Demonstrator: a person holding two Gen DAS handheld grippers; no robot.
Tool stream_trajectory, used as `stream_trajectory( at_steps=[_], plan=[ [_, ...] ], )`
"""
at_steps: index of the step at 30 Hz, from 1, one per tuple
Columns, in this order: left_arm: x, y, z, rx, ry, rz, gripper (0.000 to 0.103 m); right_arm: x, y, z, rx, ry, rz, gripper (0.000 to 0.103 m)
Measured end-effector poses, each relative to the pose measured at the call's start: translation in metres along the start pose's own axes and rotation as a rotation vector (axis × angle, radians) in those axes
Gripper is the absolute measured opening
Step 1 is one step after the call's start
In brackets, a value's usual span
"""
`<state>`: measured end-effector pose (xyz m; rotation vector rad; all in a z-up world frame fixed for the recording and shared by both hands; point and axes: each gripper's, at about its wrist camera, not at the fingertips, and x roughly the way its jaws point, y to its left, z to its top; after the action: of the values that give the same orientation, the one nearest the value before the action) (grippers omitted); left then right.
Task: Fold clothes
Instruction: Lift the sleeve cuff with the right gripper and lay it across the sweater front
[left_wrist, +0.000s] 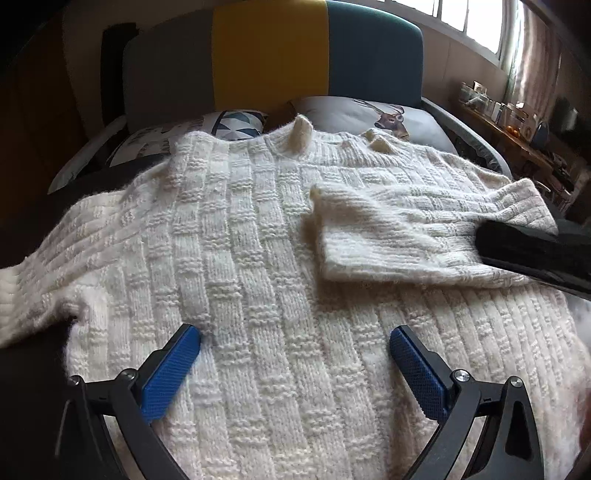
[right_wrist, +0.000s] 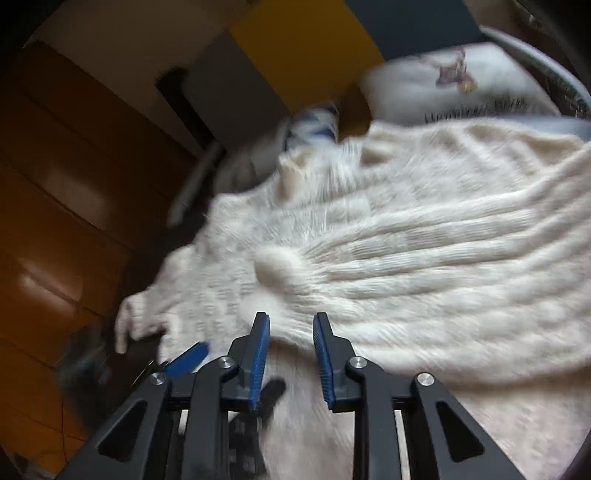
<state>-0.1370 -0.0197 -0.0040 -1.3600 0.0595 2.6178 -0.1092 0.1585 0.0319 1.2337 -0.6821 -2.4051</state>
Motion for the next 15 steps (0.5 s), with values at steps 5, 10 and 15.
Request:
stream_trajectory(
  at_steps=[5,10,15],
  plan=[
    [0.011,0.000,0.038,-0.043,0.010,-0.043,0.103,-0.055,-0.033,-0.034,-0.084,-0.075,-0.270,0.024],
    [0.030,-0.002,0.078,-0.080,0.053,-0.051,0.103,-0.065,-0.076,-0.057,0.020,-0.096,-0.323,0.006],
    [0.037,-0.020,0.097,-0.060,0.030,-0.057,0.076,-0.076,-0.093,-0.064,0.086,-0.155,-0.267,0.005]
  ],
)
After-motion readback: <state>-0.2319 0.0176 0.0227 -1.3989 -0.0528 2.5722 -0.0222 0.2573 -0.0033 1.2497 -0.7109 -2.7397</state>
